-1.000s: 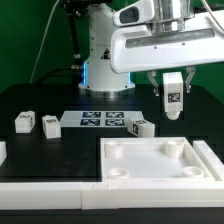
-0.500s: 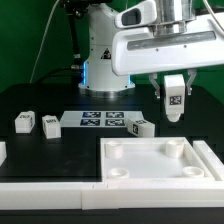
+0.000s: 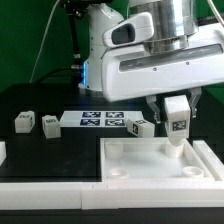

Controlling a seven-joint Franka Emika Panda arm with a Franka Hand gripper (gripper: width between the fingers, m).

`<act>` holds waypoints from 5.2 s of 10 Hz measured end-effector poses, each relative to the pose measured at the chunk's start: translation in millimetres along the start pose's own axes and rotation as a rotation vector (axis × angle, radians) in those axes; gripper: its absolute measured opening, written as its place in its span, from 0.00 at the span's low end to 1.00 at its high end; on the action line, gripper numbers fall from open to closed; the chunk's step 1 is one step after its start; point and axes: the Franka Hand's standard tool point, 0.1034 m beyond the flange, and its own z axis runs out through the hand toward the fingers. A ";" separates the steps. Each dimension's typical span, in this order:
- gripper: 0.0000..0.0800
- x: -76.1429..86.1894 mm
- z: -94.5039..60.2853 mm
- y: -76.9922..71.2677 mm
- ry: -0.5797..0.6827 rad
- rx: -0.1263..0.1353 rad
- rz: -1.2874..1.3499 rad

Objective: Assemble one leg

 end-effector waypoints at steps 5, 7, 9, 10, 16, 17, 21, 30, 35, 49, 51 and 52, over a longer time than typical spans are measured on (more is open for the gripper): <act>0.36 1.2 1.9 0.0 0.042 -0.006 -0.001; 0.36 3.4 5.9 -6.8 0.265 -0.035 -0.032; 0.36 0.1 10.0 -25.0 0.223 -0.028 -0.066; 0.36 -2.1 14.3 -30.3 0.220 -0.028 -0.081; 0.36 1.6 20.0 -12.8 0.379 -0.062 -0.140; 0.36 -0.7 22.8 -12.1 0.361 -0.061 -0.139; 0.36 -0.7 27.0 -12.3 0.355 -0.060 -0.139; 0.36 13.9 31.7 -15.7 0.481 -0.067 -0.148; 0.36 10.0 21.8 -14.8 0.472 -0.069 -0.148; 0.60 3.5 44.5 -8.9 0.499 -0.073 -0.204; 0.76 3.4 44.7 -8.8 0.499 -0.073 -0.204; 0.80 3.3 44.8 -8.8 0.498 -0.073 -0.204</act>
Offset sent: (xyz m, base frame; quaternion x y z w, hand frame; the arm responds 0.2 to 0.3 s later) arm 0.0000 0.0000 0.0000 0.0000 0.0000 0.0000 1.0000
